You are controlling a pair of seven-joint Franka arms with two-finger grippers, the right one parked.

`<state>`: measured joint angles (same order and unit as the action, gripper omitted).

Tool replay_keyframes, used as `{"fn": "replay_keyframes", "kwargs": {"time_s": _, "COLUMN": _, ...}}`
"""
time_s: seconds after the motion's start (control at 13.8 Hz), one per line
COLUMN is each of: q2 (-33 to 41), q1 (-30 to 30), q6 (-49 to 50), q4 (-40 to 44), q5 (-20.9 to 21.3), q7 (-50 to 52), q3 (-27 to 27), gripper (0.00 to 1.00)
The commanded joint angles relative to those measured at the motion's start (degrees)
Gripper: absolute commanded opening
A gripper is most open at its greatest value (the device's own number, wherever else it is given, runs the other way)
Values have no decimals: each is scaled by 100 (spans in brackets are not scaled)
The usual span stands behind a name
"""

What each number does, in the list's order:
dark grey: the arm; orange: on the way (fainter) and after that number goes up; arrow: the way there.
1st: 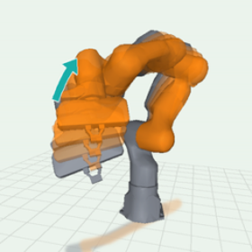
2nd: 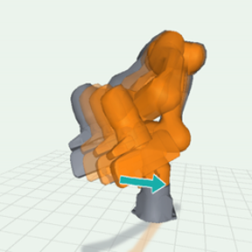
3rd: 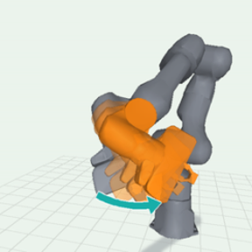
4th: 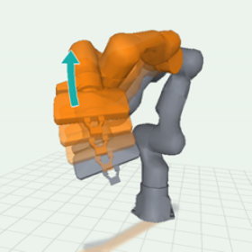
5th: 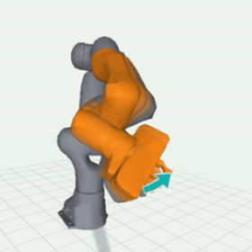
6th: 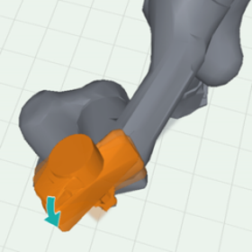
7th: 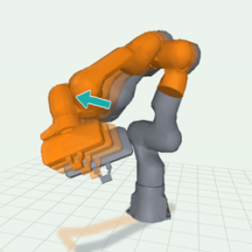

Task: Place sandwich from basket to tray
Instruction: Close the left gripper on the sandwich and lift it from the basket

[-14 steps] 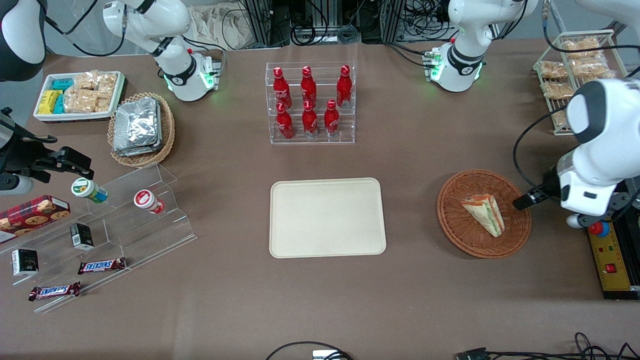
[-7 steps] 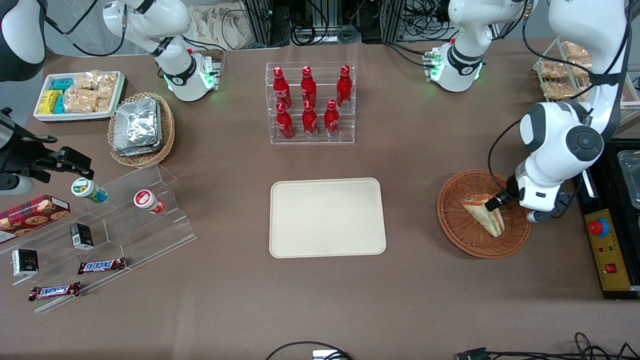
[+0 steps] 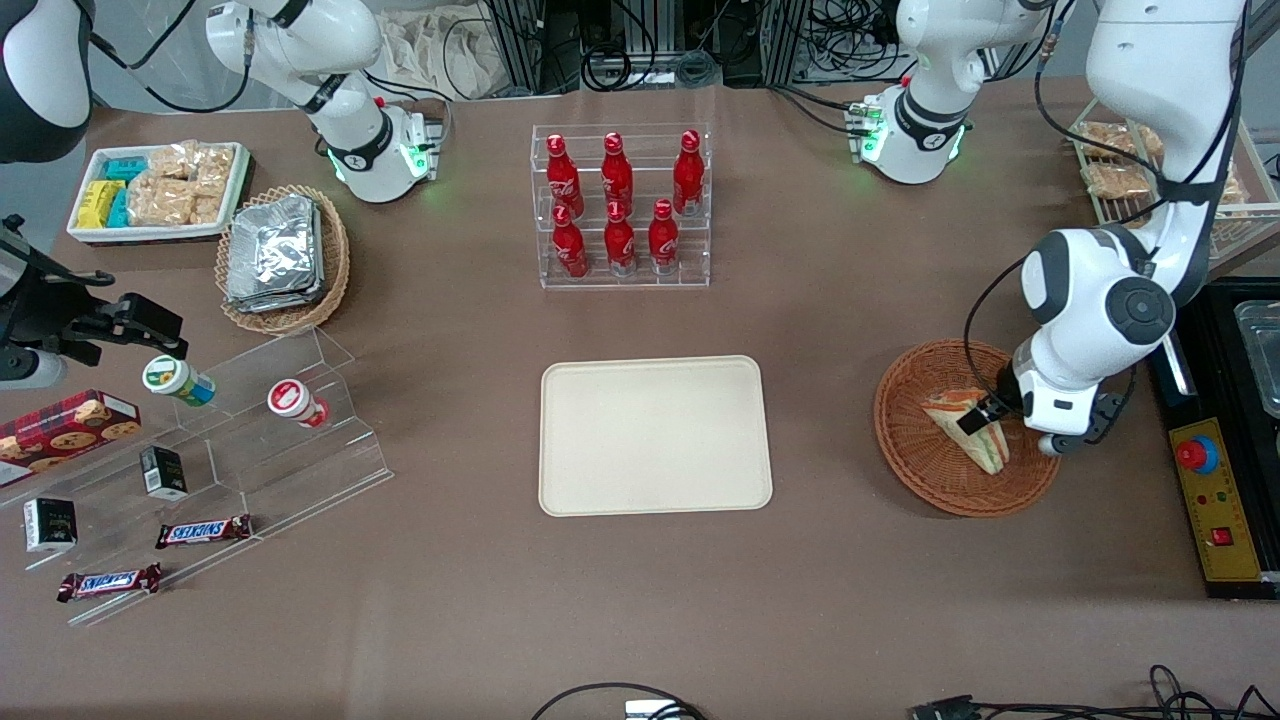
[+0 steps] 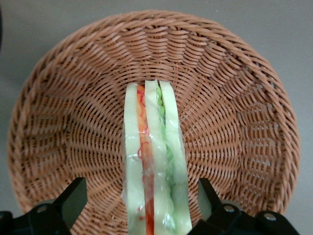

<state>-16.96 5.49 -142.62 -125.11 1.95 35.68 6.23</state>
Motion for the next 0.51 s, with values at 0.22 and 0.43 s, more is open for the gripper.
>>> {"fn": "replay_keyframes", "kwargs": {"time_s": 0.22, "q2": -185, "q1": 22, "q6": -125, "q4": 128, "q5": 15, "q7": 343, "q3": 37, "gripper": 0}}
{"fn": "replay_keyframes", "kwargs": {"time_s": 0.43, "q2": -167, "q1": -4, "q6": 23, "q4": 382, "q5": 77, "q7": 291, "q3": 45, "gripper": 0}}
